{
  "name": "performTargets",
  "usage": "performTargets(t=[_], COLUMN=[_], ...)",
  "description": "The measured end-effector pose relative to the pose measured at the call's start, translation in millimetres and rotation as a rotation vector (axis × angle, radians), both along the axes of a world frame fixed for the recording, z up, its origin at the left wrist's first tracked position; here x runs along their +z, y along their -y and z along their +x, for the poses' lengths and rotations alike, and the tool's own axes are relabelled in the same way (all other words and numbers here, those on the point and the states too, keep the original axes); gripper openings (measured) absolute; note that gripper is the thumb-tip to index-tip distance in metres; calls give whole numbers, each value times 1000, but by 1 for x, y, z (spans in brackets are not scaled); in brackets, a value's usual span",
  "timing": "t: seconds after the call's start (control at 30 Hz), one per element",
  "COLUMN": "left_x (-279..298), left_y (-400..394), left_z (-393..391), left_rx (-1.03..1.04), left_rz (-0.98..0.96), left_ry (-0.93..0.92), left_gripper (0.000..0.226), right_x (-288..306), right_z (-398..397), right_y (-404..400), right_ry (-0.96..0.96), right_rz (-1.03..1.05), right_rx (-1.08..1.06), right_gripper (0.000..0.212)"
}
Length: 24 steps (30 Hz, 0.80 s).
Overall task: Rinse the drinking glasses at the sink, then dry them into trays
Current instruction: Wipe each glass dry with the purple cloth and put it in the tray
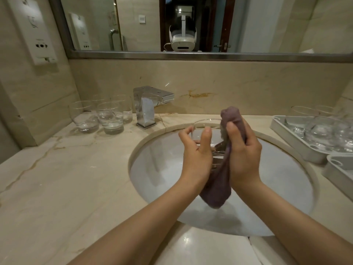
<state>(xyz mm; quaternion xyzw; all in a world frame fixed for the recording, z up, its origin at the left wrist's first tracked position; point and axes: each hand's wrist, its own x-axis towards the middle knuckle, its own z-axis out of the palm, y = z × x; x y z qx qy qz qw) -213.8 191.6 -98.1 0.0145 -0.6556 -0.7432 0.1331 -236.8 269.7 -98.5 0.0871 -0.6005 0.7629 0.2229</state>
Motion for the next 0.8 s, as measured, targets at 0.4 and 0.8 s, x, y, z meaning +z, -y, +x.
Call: performTargets(t=[0.4, 0.8], left_x=[-5, -3], left_y=[3, 6], left_z=[-2, -4], left_rx=[17, 103], left_rz=[-324, 65], left_ry=[41, -4], left_gripper=[99, 43], right_x=[1, -16], right_z=[-14, 6], right_y=[-13, 12], right_ry=[523, -305], right_rz=[-315, 318], right_rx=[225, -129], right_gripper=[20, 44])
